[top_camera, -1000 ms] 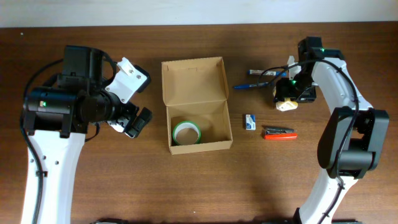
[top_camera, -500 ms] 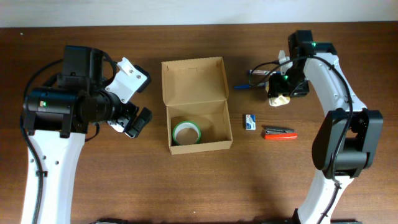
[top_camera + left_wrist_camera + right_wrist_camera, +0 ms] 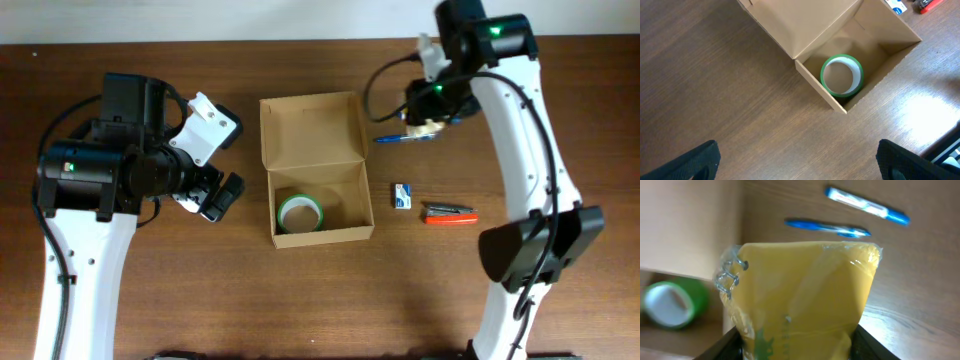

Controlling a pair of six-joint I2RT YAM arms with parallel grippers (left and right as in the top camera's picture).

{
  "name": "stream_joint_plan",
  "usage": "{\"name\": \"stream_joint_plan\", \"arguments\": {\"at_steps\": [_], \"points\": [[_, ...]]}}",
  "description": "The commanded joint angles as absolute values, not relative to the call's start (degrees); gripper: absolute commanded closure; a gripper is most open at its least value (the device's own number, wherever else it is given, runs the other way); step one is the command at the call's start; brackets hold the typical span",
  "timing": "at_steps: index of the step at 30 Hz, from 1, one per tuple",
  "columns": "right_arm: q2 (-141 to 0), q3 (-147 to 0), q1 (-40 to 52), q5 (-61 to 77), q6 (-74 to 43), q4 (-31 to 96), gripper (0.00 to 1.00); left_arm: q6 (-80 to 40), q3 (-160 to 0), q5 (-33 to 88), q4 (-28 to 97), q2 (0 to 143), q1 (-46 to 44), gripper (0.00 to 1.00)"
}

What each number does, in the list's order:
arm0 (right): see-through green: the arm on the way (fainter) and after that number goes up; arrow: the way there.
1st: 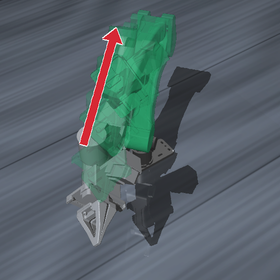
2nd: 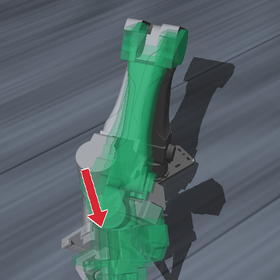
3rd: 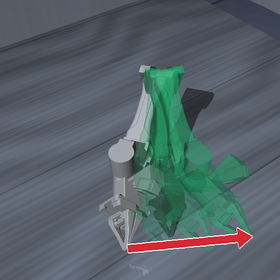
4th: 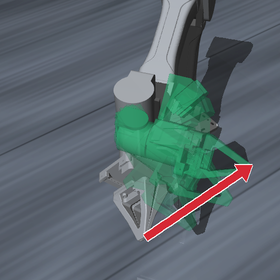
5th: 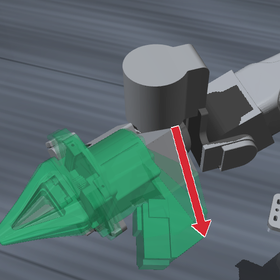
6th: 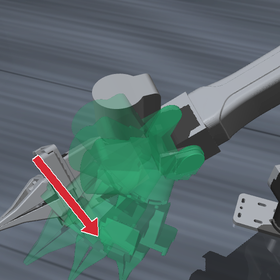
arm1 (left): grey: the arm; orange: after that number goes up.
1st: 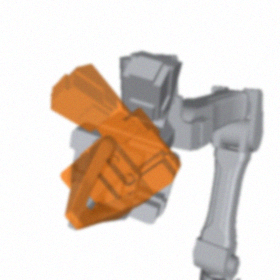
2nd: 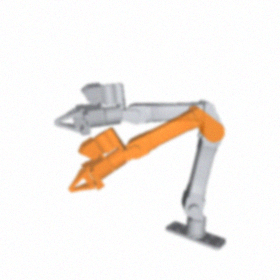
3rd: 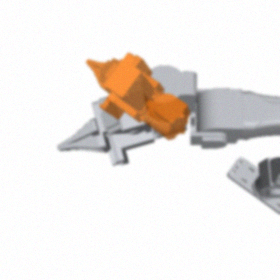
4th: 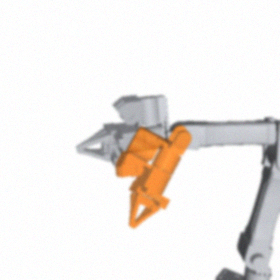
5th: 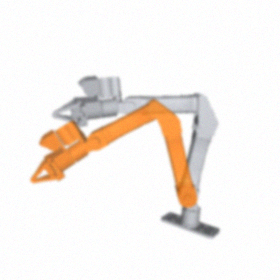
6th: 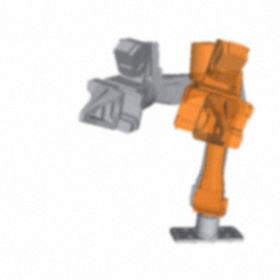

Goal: Pack container
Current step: 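Carry the yellow notepad left and lower it into the box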

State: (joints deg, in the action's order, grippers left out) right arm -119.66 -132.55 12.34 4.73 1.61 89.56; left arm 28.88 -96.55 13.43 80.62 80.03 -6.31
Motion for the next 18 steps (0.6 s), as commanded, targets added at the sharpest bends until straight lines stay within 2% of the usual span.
{"name": "stream_joint_plan", "arguments": {"at_steps": [1,10,18], "points": [[-118.1,-136.1,17.1,5.8,-0.5,91.0,0.64,29.6,-97.4,13.6,80.6,79.8,-6.2,0.00],[-118.1,-131.4,29.0,5.1,-4.3,89.5,0.64,29.6,-97.4,13.6,80.6,79.8,-6.2,0.00],[-118.1,-119.3,31.8,6.3,-11.0,83.7,0.64,29.6,-97.4,13.6,80.6,79.8,-6.2,0.00]]}}
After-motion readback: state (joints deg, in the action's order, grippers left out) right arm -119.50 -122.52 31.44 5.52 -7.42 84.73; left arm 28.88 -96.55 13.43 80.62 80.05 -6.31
